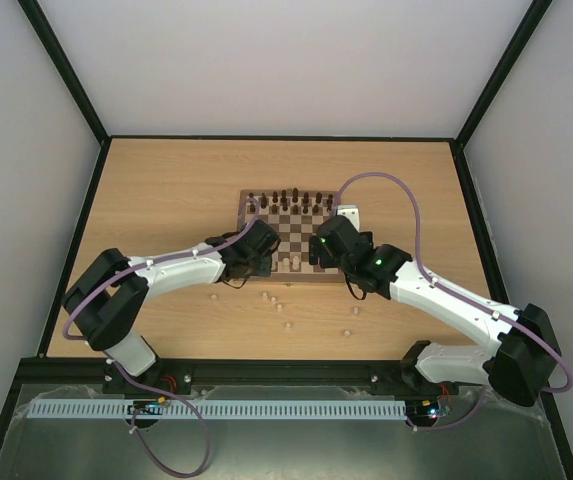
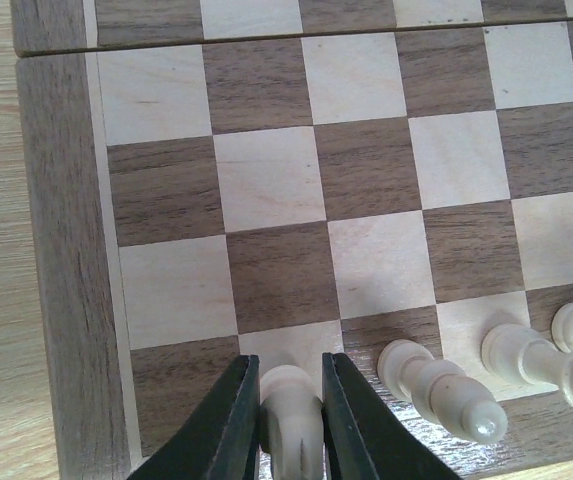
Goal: Set up the chess pieces on the board
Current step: Place the chess piece on the chessboard.
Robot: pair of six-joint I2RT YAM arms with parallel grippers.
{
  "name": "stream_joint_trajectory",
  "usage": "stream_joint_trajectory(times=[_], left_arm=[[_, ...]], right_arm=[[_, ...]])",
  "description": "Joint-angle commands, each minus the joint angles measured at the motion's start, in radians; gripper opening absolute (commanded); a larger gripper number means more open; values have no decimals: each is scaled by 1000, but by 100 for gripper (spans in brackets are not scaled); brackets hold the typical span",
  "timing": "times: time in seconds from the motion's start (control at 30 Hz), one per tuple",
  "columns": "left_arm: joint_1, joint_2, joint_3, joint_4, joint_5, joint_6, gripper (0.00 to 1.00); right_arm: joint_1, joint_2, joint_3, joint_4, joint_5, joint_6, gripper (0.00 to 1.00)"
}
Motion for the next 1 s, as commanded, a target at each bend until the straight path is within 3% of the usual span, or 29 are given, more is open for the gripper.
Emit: stream_joint_trajectory(times=[0.0,0.63,0.97], left_arm=[[-4,18,22,6,7,11,16],[-3,12,8,21,15,7,29],[-4,-76,5,-9,6,2,32]], right_arm=[[-3,-2,-6,-14,25,5,99],[-3,6,-4,-13,18,2,99],[-3,6,-4,-12,14,2,99]])
